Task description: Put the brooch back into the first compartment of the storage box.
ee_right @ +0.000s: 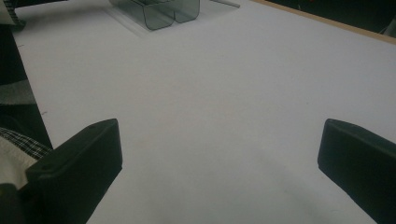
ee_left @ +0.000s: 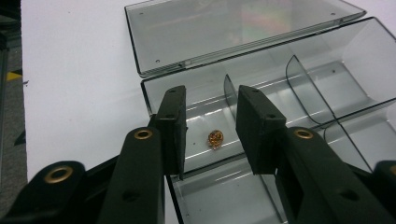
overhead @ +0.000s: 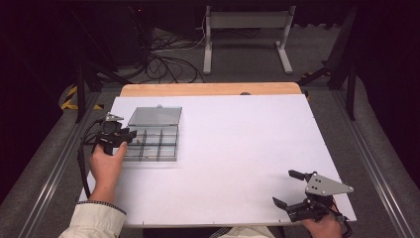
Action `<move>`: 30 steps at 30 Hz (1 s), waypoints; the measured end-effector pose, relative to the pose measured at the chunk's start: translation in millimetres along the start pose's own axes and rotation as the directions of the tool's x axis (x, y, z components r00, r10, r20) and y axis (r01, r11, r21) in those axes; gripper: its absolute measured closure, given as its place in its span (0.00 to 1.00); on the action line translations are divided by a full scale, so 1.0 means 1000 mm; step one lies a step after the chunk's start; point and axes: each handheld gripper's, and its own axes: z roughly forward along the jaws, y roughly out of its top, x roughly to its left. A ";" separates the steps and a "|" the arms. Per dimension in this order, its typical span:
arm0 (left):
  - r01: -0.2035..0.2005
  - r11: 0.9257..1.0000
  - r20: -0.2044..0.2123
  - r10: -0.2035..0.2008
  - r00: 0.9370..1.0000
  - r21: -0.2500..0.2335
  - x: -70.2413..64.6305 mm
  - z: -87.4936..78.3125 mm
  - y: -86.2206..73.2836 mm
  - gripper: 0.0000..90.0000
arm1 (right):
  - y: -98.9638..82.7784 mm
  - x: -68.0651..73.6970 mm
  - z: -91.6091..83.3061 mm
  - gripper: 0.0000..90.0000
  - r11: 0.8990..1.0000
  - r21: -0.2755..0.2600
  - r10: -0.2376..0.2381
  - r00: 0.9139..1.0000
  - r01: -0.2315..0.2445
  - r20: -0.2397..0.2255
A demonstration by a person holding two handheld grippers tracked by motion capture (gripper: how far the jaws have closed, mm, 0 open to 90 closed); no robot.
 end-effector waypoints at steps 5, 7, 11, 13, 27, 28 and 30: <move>-0.006 0.999 0.029 0.007 1.000 -0.037 -0.004 -0.010 0.001 0.61 | 0.000 0.000 0.000 0.01 1.000 -0.005 0.003 1.000 -0.003 0.002; -0.012 0.999 0.038 0.014 0.999 -0.053 -0.007 -0.015 0.001 0.58 | 0.000 0.000 0.000 0.01 1.000 -0.005 0.001 1.000 -0.001 0.001; -0.032 0.997 0.055 0.037 0.998 -0.076 -0.014 -0.025 0.001 0.51 | 0.000 0.000 0.000 0.01 1.000 -0.005 -0.001 1.000 0.001 0.005; -0.043 0.995 0.056 0.048 0.997 -0.085 -0.017 -0.030 0.001 0.49 | 0.000 0.000 0.000 0.01 1.000 -0.005 0.001 1.000 -0.001 0.005; -0.079 0.991 0.084 0.089 0.992 -0.112 -0.030 -0.049 0.002 0.46 | 0.000 0.000 0.000 0.01 1.000 -0.002 0.002 1.000 -0.002 0.004; -0.076 0.990 0.089 0.087 0.992 -0.117 -0.031 -0.050 0.002 0.46 | 0.000 0.000 0.000 0.01 1.000 -0.001 0.002 1.000 -0.002 0.004; -0.079 0.989 0.097 0.092 0.991 -0.126 -0.034 -0.053 0.001 0.45 | 0.000 0.000 0.000 0.01 1.000 -0.002 0.002 1.000 -0.002 0.003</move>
